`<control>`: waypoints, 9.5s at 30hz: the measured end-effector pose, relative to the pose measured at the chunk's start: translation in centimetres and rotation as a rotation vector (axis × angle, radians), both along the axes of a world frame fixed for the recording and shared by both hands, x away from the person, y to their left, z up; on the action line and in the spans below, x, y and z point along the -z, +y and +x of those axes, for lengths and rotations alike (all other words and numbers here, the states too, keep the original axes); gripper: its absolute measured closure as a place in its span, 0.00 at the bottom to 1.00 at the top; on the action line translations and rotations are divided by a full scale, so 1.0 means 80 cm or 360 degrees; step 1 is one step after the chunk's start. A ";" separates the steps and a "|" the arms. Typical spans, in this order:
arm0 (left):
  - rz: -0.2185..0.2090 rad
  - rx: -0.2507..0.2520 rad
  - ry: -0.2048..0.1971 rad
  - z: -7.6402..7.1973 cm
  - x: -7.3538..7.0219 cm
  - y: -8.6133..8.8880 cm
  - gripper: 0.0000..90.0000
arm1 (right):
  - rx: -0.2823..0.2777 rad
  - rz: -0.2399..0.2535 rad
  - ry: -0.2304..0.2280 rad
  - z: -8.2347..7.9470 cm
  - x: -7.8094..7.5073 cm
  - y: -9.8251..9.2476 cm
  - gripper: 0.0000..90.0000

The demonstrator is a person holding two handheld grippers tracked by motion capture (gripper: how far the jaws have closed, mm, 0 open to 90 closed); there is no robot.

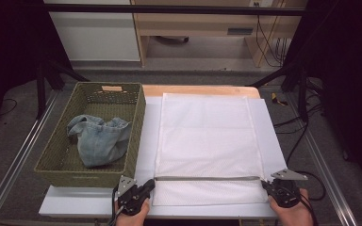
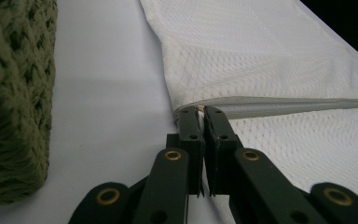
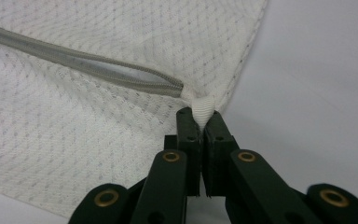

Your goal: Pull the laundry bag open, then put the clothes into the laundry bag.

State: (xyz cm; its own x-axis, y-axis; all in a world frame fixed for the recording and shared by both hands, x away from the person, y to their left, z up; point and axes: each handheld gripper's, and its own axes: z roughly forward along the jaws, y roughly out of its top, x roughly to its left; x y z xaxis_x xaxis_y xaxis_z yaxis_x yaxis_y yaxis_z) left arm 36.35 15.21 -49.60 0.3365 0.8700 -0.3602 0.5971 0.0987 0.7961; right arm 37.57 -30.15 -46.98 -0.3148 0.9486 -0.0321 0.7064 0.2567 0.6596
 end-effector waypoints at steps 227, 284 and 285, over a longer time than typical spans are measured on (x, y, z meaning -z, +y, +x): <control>0.0639 0.0019 0.0573 0.239 -0.114 0.190 0.00 | -0.0914 0.0282 -0.0172 0.097 -0.065 0.143 0.99; 0.0865 0.0210 0.0550 0.240 -0.093 0.154 0.14 | -0.0966 0.0277 -0.0168 0.095 -0.063 0.150 0.99; 0.0882 0.0227 0.0556 0.240 -0.094 0.153 0.20 | -0.0963 0.0278 -0.0168 0.095 -0.063 0.150 0.99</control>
State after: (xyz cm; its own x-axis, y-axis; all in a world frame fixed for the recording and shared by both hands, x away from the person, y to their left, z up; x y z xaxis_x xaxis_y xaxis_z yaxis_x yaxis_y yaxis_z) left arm 55.52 27.43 -42.10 0.4067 0.9134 0.0183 0.8057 -0.3680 0.4640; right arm 45.16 -18.11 -41.92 -0.8000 0.5981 0.0468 0.3989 0.4721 0.7862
